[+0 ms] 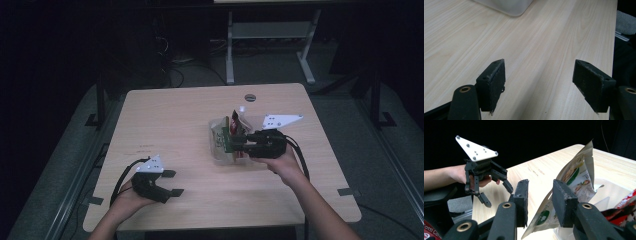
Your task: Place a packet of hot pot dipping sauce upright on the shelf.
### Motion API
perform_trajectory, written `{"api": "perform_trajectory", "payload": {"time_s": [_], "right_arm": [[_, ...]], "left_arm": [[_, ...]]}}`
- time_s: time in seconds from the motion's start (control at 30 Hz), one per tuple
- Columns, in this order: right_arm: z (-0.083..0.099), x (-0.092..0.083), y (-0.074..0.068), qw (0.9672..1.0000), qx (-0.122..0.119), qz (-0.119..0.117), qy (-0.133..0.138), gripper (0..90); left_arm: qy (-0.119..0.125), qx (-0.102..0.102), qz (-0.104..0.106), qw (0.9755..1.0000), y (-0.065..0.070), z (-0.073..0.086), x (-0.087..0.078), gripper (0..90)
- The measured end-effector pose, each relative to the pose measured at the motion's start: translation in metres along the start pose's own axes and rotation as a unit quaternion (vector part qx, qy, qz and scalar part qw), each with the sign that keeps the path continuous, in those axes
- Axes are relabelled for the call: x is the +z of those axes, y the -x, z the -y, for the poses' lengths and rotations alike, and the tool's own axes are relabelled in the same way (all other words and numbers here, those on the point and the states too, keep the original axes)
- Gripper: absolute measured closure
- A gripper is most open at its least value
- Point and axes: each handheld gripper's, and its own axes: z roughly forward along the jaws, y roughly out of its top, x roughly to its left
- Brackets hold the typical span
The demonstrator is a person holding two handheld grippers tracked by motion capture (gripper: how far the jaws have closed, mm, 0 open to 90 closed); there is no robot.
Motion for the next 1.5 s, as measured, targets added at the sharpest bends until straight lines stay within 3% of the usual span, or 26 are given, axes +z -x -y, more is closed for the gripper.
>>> {"api": "perform_trajectory", "payload": {"time_s": [0.23,0.43,0.53,0.7,0.83,0.9,0.97,1.23,1.5], "right_arm": [[0.002,-0.010,-0.006,1.0000,-0.003,0.000,-0.002,66.0],[0.014,-0.019,-0.013,0.9998,-0.006,-0.008,-0.019,88.1],[0.022,-0.022,-0.015,0.9989,-0.011,-0.027,-0.036,89.9],[0.038,-0.014,-0.016,0.9955,-0.007,-0.058,-0.074,89.9],[0.039,0.001,-0.013,0.9937,-0.020,-0.059,-0.093,89.9],[0.036,0.005,-0.009,0.9943,-0.014,-0.060,-0.087,90.0],[0.028,0.010,-0.005,0.9946,-0.027,-0.052,-0.086,90.0],[0.003,0.018,0.009,0.9973,-0.029,-0.041,-0.054,90.0],[0.016,-0.009,0.000,0.9980,-0.024,-0.026,-0.053,86.6]], "left_arm": [[0.000,0.001,0.000,1.0000,0.000,0.000,0.000,25.9],[-0.003,-0.001,0.001,1.0000,0.001,0.000,0.000,25.9],[-0.003,-0.001,0.001,1.0000,0.001,0.000,0.000,25.9],[-0.006,0.000,0.003,1.0000,0.002,0.000,0.001,25.9],[-0.006,0.004,0.003,1.0000,0.001,0.000,0.002,25.9],[-0.008,0.004,0.003,1.0000,0.001,0.000,0.002,25.9],[-0.008,0.002,0.004,1.0000,0.000,-0.001,0.002,25.9],[-0.005,0.001,0.005,1.0000,-0.002,-0.003,0.004,25.9],[-0.004,0.001,0.002,1.0000,-0.003,-0.004,0.003,25.9]]}}
